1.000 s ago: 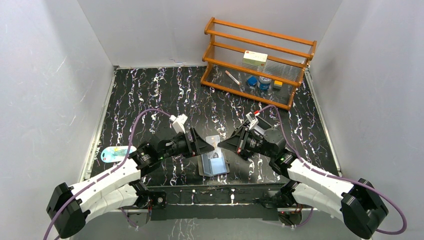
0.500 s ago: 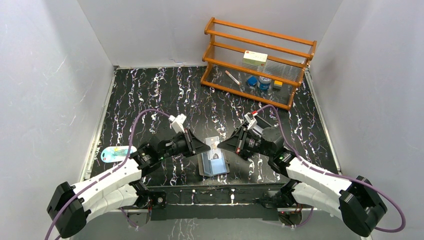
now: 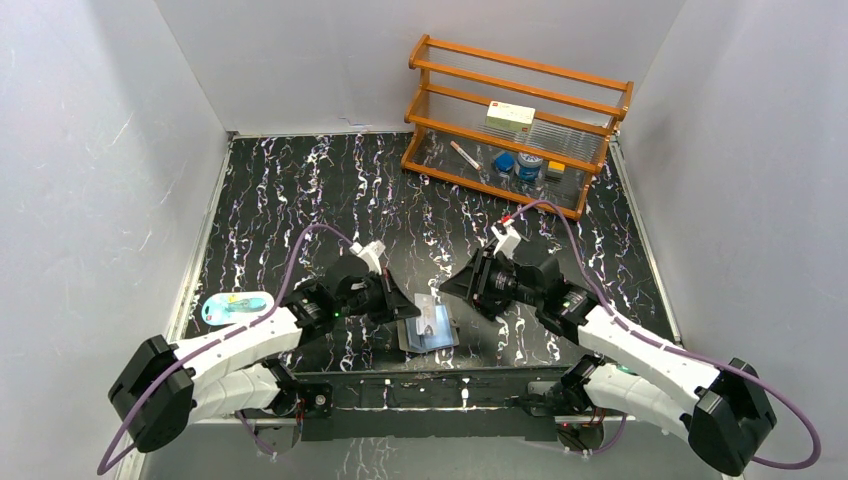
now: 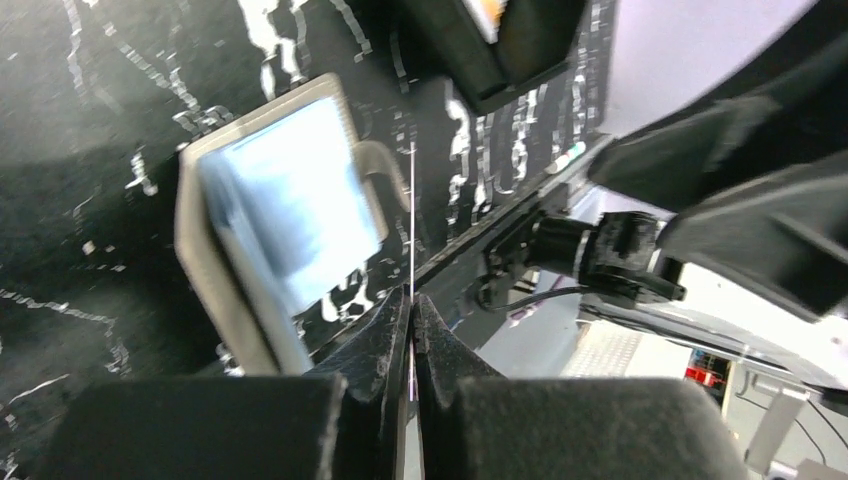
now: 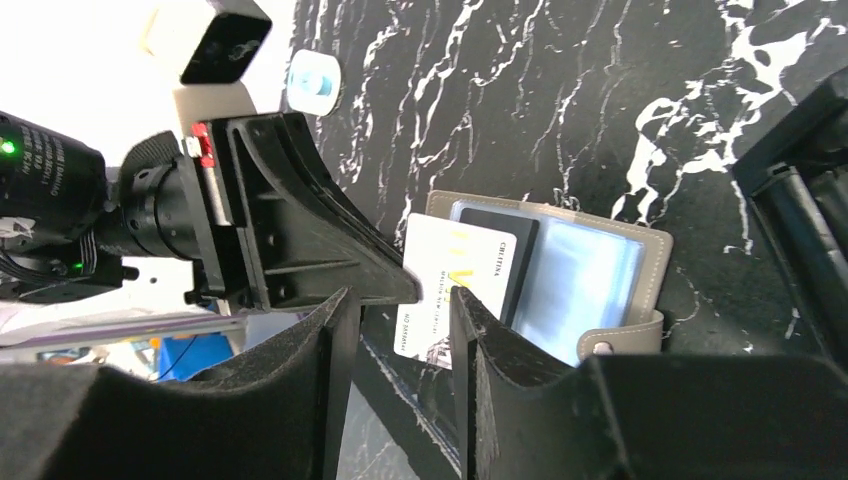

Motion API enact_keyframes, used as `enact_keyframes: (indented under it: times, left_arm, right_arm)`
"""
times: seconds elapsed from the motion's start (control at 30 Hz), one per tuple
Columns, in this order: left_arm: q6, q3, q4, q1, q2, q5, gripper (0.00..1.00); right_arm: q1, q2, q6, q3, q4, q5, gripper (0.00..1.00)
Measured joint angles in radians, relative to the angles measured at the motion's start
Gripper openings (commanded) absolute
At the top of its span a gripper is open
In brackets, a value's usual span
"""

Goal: Put the credit cards into the card holder
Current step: Pick up the credit card from the storage box, then insert the credit card into the card holder.

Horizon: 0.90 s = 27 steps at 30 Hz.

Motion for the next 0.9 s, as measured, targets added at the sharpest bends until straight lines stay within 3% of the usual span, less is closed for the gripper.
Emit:
enact_keyframes:
  times: [0.17,0.43,0.67,0.9]
  left_arm:
    - [0.011,-0.008,-0.077,0.000,0.022,-0.016,0.00]
    - [0.022,-0.074,-0.122,0.000,0.027,-0.060,0.00]
    - [0.033,-0.086,-0.134,0.000,0.072,-0.091,0.00]
    - [0.021,-0.130,-0.076,0.000,0.070,-0.091,0.00]
  right_arm:
    - [0.031,0.040,-0.051,0.038,-0.086,0.059,0.45]
    - [0.161,0.277,-0.153,0.138,-0.238,0.170,0.47]
    - [0.257,0.457,-0.238,0.242,-0.323,0.296,0.37]
    - [0.280,0.484,-0.248,0.220,-0.349,0.369,0.25]
